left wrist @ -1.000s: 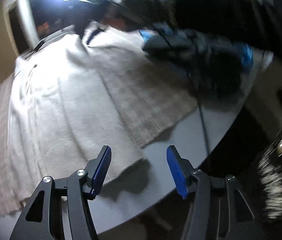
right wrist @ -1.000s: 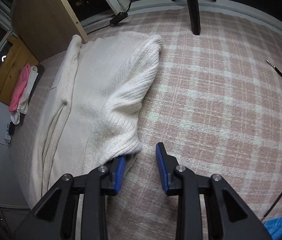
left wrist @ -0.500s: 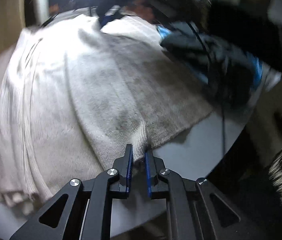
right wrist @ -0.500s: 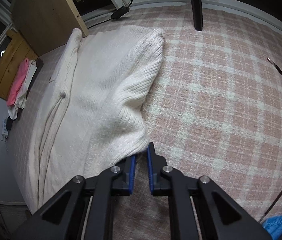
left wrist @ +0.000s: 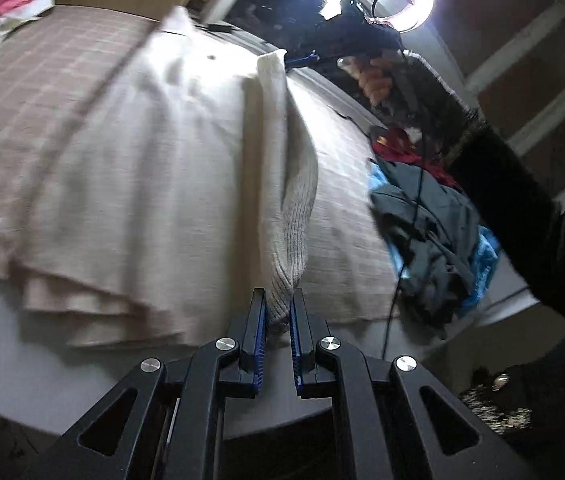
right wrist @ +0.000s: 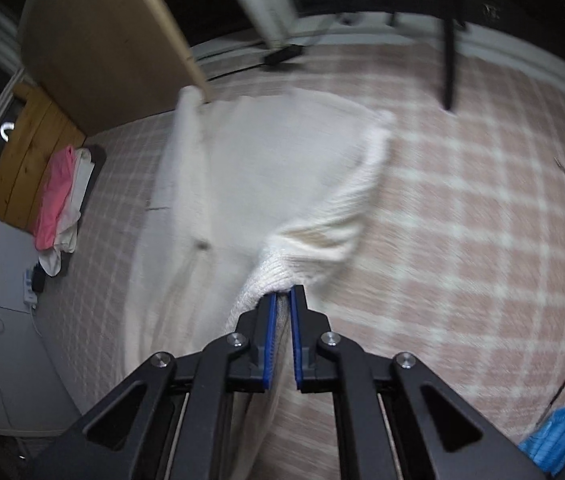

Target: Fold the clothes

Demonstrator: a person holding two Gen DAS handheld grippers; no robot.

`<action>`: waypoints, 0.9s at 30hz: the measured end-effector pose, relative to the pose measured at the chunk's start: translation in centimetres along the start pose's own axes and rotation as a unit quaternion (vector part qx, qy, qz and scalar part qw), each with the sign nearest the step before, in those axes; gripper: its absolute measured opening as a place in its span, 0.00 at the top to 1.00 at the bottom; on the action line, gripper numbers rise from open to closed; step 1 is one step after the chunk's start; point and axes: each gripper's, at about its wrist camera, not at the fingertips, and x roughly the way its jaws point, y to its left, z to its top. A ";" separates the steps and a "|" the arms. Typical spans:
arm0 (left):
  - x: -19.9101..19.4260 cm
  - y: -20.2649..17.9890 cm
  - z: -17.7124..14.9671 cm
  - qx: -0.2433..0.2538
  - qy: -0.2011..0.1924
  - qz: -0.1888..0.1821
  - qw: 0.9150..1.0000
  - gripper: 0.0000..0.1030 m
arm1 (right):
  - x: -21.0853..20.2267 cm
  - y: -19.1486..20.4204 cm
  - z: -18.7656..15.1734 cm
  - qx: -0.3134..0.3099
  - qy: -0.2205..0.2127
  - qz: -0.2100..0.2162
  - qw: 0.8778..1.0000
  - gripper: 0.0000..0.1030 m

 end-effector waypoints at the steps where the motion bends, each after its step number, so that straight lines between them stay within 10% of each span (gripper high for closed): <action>1: -0.1 0.7 -0.1 -0.011 -0.001 0.003 1.000 0.91 | 0.9 1.2 0.4 -0.010 0.006 -0.008 1.000 0.93; 12: -0.4 3.3 -0.5 -0.041 0.010 0.030 0.999 0.90 | 7.5 8.0 2.4 -0.086 0.042 -0.051 0.994 0.98; 17: -2.9 3.1 0.2 -0.033 0.017 0.038 0.999 0.88 | 2.3 4.6 2.6 -0.050 -0.005 -0.017 0.999 0.69; 27: -0.7 -0.7 4.3 0.097 0.049 0.079 0.991 0.79 | 5.2 6.3 0.3 -0.146 0.018 -0.086 0.985 0.68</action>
